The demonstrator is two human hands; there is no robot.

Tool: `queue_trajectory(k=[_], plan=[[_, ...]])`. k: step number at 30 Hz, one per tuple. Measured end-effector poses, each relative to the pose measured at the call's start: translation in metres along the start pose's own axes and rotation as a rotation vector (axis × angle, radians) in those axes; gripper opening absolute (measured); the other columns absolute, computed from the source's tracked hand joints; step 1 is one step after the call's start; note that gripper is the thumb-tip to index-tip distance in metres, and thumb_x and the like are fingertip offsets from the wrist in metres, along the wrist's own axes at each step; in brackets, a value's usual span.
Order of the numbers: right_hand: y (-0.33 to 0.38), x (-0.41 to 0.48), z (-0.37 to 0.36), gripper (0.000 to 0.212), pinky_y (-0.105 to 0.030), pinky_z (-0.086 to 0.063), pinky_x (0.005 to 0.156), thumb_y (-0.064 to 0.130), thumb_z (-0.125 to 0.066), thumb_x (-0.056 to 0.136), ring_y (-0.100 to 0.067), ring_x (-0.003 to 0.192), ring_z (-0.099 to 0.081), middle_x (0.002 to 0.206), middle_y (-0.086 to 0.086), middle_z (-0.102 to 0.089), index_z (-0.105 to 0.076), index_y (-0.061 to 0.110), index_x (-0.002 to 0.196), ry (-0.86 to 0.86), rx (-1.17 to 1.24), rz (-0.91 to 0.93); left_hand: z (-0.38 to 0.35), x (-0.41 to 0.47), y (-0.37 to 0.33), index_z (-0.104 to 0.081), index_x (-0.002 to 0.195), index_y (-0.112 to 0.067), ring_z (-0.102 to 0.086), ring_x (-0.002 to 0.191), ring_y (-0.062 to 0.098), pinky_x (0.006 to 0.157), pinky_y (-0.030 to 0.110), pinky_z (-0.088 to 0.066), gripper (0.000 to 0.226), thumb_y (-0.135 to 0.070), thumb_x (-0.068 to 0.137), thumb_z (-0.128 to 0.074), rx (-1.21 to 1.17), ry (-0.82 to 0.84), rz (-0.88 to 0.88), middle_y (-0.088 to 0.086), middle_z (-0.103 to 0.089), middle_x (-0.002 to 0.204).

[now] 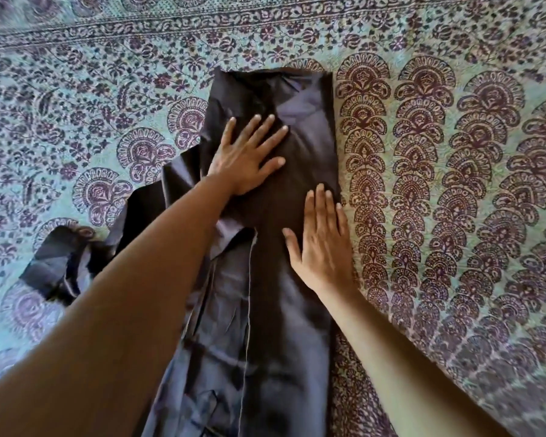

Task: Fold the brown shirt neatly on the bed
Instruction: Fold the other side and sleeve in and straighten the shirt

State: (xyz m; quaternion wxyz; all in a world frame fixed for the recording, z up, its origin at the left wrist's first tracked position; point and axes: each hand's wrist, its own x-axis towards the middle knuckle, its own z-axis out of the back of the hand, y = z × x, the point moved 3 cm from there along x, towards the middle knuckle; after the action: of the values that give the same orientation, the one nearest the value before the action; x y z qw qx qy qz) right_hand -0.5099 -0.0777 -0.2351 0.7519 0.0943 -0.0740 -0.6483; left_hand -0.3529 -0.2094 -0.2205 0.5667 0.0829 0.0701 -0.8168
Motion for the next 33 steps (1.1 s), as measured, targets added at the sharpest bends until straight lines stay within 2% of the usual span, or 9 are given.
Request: queue_trajectory(k=[4,7,9,13,17,22,29,31,33], plan=[[0.002,-0.006,0.007,0.07,-0.044,-0.013,0.113,0.048,-0.031,0.09,-0.033,0.137,-0.029,0.148,-0.023,-0.028,-0.033,-0.002,0.139,0.041,-0.047,-0.056,0.025,0.024,0.003,-0.011,0.148,-0.035,0.001,0.146,0.02,0.114,0.053,0.006,0.056,-0.055,0.096,-0.019,-0.002,0.086,0.117,0.001,-0.001,0.159],[0.012,-0.035,0.016,0.07,-0.046,-0.011,0.114,0.049,-0.031,0.09,-0.035,0.14,-0.022,0.151,-0.023,-0.021,-0.028,0.002,0.142,0.055,-0.018,-0.051,0.039,0.003,-0.018,-0.018,0.148,-0.029,-0.006,0.146,0.021,0.115,0.05,-0.001,0.053,-0.046,0.098,-0.022,-0.084,-0.081,0.152,0.002,-0.006,0.159],[0.028,-0.066,0.018,0.069,-0.046,-0.012,0.115,0.049,-0.033,0.09,-0.032,0.142,-0.016,0.153,-0.018,-0.017,-0.025,0.008,0.145,0.088,0.045,0.056,0.032,-0.023,-0.036,-0.018,0.148,-0.029,-0.011,0.146,0.022,0.115,0.047,-0.006,0.054,-0.045,0.097,-0.019,-0.125,-0.151,0.02,0.003,-0.011,0.158],[0.053,-0.129,0.005,0.066,-0.045,-0.015,0.113,0.048,-0.04,0.088,-0.027,0.14,-0.021,0.154,-0.01,-0.02,-0.029,0.018,0.145,0.188,0.066,0.243,-0.004,-0.047,-0.054,-0.015,0.148,-0.034,-0.013,0.145,0.022,0.115,0.046,-0.004,0.057,-0.052,0.093,-0.013,0.011,0.027,-0.363,0.001,-0.011,0.158],[0.05,-0.134,-0.001,0.063,-0.045,-0.014,0.113,0.047,-0.038,0.089,-0.025,0.14,-0.02,0.153,-0.008,-0.022,-0.029,0.018,0.144,0.225,0.023,0.232,-0.005,-0.015,-0.043,-0.005,0.147,-0.04,-0.005,0.146,0.019,0.116,0.049,0.001,0.057,-0.057,0.092,-0.006,0.077,0.089,-0.328,-0.002,0.0,0.159],[0.051,-0.134,0.001,0.063,-0.045,-0.013,0.114,0.044,-0.037,0.09,-0.026,0.141,-0.02,0.153,-0.01,-0.022,-0.028,0.016,0.145,0.271,0.037,0.242,0.012,-0.028,-0.067,-0.006,0.148,-0.034,-0.004,0.146,0.021,0.114,0.053,0.004,0.054,-0.05,0.098,-0.015,0.186,0.128,-0.296,0.002,-0.001,0.159],[0.045,-0.238,0.024,0.055,-0.045,-0.017,0.113,0.04,-0.033,0.096,-0.021,0.141,-0.024,0.153,-0.012,-0.021,-0.028,0.015,0.144,0.443,0.266,0.747,-0.015,-0.13,-0.09,-0.034,0.143,-0.023,-0.037,0.137,0.023,0.111,0.053,-0.013,0.055,-0.049,0.096,-0.022,0.191,-0.013,-0.508,0.006,-0.037,0.149],[0.034,-0.236,0.039,0.048,-0.046,-0.021,0.112,0.035,-0.025,0.098,-0.021,0.139,-0.027,0.149,-0.016,-0.029,-0.031,0.014,0.141,0.335,0.457,0.603,-0.026,-0.149,-0.094,-0.033,0.144,-0.023,-0.037,0.136,0.022,0.113,0.052,-0.014,0.056,-0.05,0.096,-0.022,0.191,-0.002,-0.549,0.005,-0.037,0.149],[0.021,-0.2,0.052,0.048,-0.048,-0.024,0.11,0.036,-0.021,0.099,-0.023,0.135,-0.033,0.144,-0.015,-0.037,-0.035,0.009,0.137,0.1,0.497,0.279,-0.034,-0.171,-0.102,-0.029,0.145,-0.023,-0.035,0.137,0.022,0.115,0.051,-0.014,0.057,-0.051,0.096,-0.022,0.137,-0.004,-0.601,0.006,-0.035,0.15]])
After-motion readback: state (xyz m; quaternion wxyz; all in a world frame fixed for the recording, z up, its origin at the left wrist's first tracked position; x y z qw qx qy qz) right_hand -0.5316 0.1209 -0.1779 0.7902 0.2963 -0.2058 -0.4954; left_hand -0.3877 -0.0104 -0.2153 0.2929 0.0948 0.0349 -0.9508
